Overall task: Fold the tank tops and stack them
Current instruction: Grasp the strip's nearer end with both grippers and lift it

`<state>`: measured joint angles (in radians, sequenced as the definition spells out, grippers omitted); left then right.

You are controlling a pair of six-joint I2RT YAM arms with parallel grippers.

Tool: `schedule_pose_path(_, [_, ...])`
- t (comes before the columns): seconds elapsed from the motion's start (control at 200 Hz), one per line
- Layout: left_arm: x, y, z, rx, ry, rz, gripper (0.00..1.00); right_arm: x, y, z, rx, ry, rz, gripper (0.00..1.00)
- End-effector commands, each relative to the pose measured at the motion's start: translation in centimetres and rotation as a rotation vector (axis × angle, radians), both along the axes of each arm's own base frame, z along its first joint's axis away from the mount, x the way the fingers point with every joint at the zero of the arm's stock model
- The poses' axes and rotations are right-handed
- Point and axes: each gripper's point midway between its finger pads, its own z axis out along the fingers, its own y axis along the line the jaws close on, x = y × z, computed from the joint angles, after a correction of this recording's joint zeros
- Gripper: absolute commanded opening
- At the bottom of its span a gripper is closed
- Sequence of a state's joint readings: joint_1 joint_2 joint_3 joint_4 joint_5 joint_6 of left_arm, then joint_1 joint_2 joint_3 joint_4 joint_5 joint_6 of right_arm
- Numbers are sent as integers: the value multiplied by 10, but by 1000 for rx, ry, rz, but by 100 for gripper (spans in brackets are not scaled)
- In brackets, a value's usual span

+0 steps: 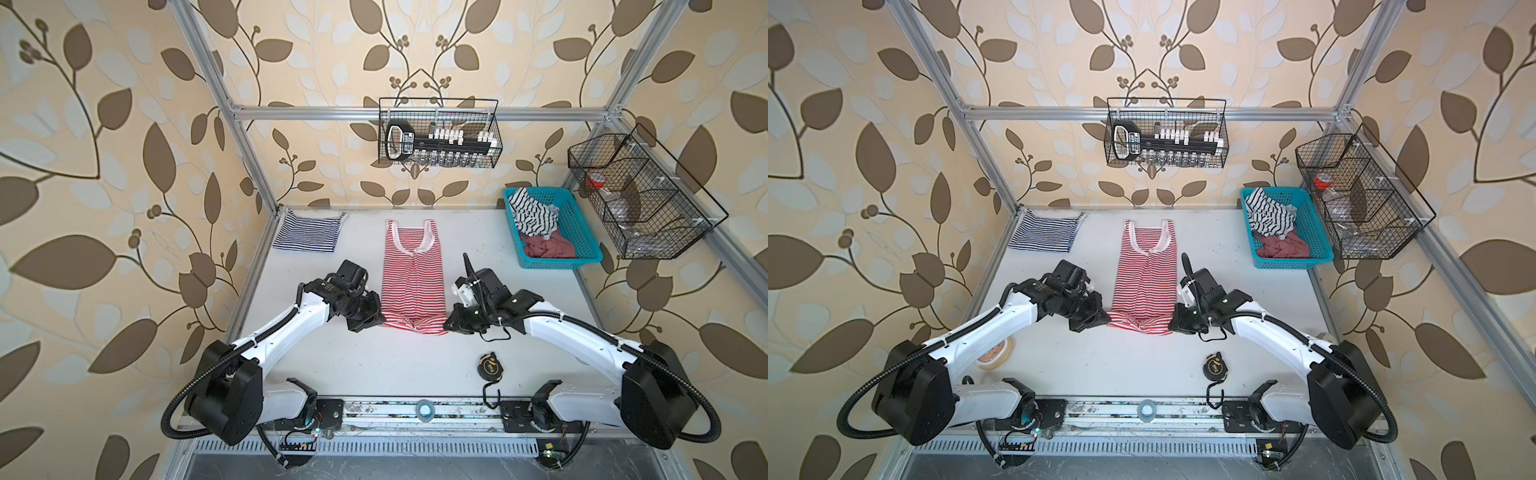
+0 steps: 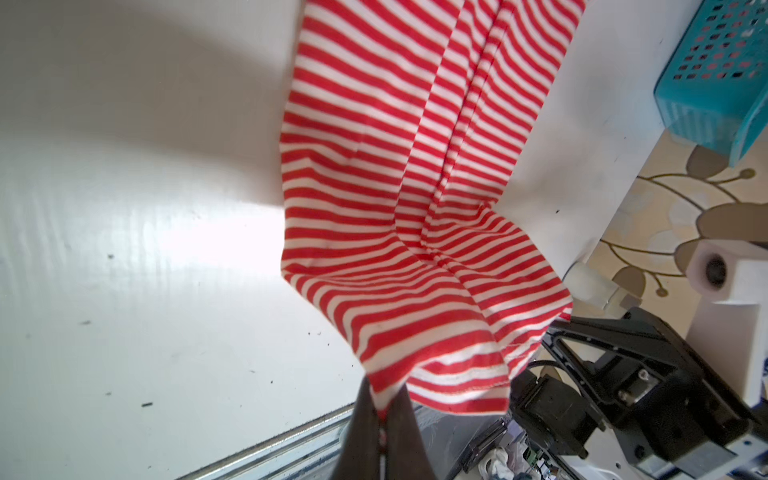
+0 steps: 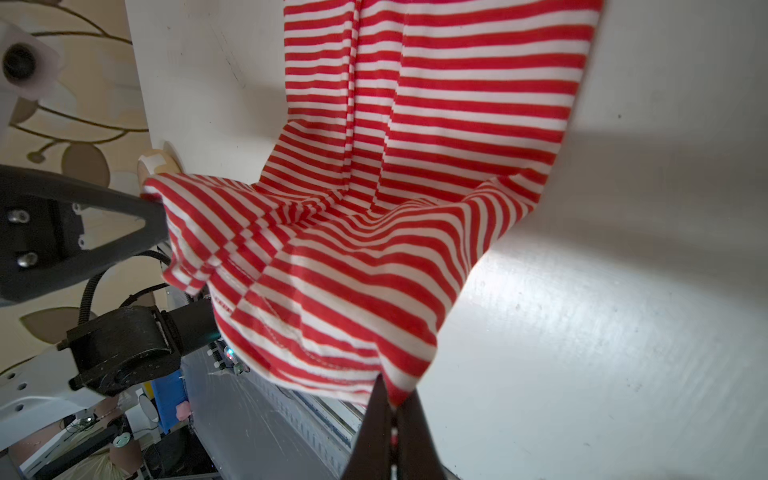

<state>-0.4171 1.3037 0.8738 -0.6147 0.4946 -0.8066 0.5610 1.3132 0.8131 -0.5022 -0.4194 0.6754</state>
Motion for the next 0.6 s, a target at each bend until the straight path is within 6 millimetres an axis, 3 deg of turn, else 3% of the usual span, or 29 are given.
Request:
schedule_pose_path(0.0, [18, -5, 16, -27, -40, -46, 0, 8, 2, 6, 26, 18, 27, 0])
schedule_pose_path(0.315, [60, -15, 27, -50, -47, -89, 0, 53, 11, 31, 116, 19, 17, 0])
schedule_pose_path(0.595, [98, -18, 30, -76, -59, -84, 0, 83, 3, 24, 132, 68, -8, 0])
